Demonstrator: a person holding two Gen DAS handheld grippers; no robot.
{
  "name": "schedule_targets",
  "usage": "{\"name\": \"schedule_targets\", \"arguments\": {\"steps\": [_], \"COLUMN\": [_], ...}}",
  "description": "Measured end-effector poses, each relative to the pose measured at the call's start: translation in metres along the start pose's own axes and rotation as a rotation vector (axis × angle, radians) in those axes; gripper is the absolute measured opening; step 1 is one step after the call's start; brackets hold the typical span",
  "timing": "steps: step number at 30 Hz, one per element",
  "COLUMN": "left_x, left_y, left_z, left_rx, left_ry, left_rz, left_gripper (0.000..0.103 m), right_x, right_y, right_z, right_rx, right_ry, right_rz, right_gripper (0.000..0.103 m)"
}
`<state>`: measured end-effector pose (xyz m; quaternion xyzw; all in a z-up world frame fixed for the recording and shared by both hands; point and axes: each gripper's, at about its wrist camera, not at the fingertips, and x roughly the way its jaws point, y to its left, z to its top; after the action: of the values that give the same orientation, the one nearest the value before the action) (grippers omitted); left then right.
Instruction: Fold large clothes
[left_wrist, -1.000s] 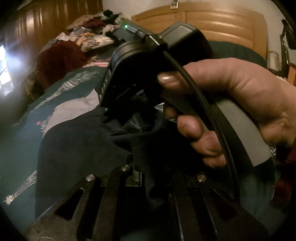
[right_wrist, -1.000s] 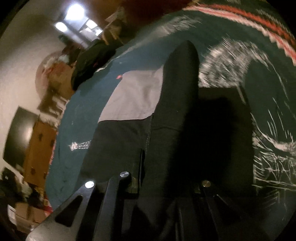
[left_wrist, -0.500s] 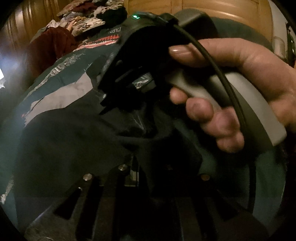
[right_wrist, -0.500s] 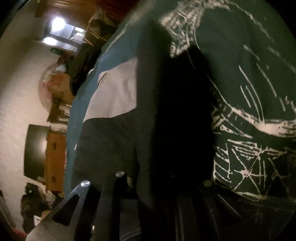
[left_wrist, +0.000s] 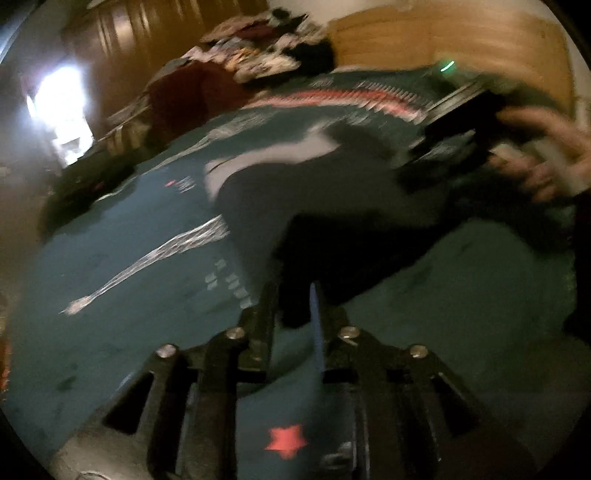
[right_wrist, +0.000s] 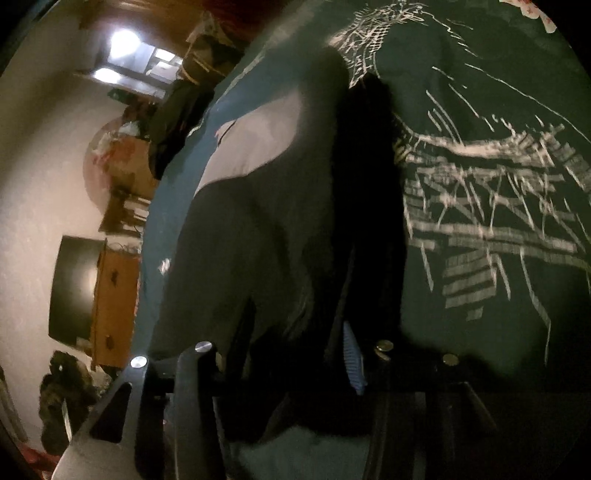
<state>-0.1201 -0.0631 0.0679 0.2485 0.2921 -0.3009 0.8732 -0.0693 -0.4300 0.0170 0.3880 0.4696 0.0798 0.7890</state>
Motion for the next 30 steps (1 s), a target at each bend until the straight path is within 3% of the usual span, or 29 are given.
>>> {"name": "schedule_targets", "arguments": {"steps": [3,9,12,13,15,17,18,19,20,21,24,27,28,30], "left_x": [0.013,0.025,0.025,0.026,0.037,0.047,0.050,0.051,0.052,0.052,0.056,0.038,0.022,-0.015], "left_y": [0.006,-0.002,-0.006,-0.007,-0.009,-0.009,-0.007,-0.004,-0.002,-0.001,-0.003,0.002,0.005,0.014], "left_z": [-0.004,0.009,0.009,0.010,0.010,0.008,0.007,0.007,0.005,0.001,-0.018,-0.015,-0.009,0.008], "left_rx": [-0.027,0.011,0.025,0.037,0.075,0.118,0.140,0.159,0.201,0.237,0.311,0.251,0.212,0.124], "left_ry": [0.020,-0.052,-0.061,-0.069,-0.090,-0.092,-0.081,-0.073,-0.060,-0.051,-0.020,0.001,-0.014,-0.118], "left_rz": [0.016,0.045,0.059,0.069,0.110,0.126,0.119,0.113,0.150,0.155,0.155,0.100,0.074,0.053], "left_gripper": [0.022,0.028,0.034,0.042,0.056,0.059,0.052,0.035,0.031,0.032,0.031,0.021,0.020,0.020], "right_x": [-0.004,-0.011,-0.002,0.000,0.003,0.007,0.009,0.011,0.011,0.008,0.002,0.009,0.009,0.007], "right_y": [0.007,0.020,0.024,0.026,0.028,0.028,0.029,0.030,0.024,0.014,-0.027,-0.025,-0.023,-0.019], "right_z": [-0.015,-0.032,-0.031,-0.032,-0.033,-0.033,-0.034,-0.035,-0.035,-0.035,-0.039,-0.045,-0.044,-0.042], "right_rx": [0.001,-0.021,-0.038,-0.040,-0.042,-0.052,-0.064,-0.084,-0.083,-0.059,0.048,0.009,0.007,-0.009], "right_ry": [-0.003,-0.019,-0.008,-0.011,-0.022,-0.025,-0.030,-0.042,-0.048,-0.056,-0.065,-0.050,-0.055,-0.059], "right_rz": [0.012,0.024,0.006,0.004,0.003,-0.015,-0.032,-0.062,-0.083,-0.089,-0.029,-0.072,-0.079,-0.092], "right_gripper": [0.063,0.080,0.080,0.080,0.067,0.056,0.044,0.035,0.014,0.007,0.005,0.005,0.005,0.005]}}
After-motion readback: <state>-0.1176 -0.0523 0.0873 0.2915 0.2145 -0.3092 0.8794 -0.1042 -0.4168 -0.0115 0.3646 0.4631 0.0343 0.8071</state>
